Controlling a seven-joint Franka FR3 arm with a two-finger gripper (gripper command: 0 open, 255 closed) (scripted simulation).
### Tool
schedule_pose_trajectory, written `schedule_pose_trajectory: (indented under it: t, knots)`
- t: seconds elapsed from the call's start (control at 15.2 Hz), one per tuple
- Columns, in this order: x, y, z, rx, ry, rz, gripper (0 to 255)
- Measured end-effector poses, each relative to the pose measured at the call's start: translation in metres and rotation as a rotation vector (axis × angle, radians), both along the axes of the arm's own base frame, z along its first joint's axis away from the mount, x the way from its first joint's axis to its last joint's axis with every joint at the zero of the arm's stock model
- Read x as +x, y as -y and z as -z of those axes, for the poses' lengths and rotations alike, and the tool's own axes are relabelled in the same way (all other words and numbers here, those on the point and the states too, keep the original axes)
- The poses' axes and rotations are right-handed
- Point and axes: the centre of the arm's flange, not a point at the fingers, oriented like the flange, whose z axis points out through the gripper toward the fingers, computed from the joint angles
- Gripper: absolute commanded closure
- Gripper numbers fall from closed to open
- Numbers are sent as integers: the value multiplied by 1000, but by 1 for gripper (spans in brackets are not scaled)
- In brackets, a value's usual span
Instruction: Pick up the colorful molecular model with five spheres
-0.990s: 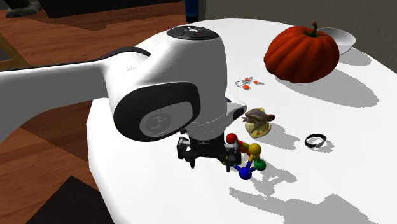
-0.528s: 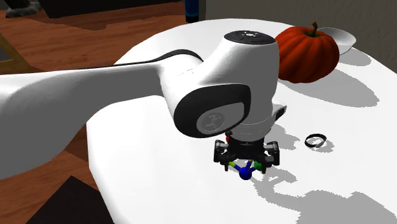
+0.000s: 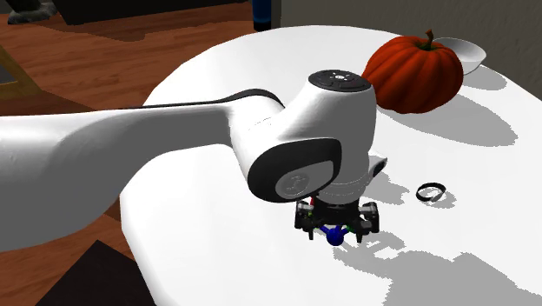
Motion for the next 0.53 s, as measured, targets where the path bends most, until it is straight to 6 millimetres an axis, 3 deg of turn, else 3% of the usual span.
schedule_pose_trajectory:
  t: [0.07,0.53]
  knots:
    - [0,0,2,0,0,0,255]
    - [-1,0,3,-1,1,1,255]
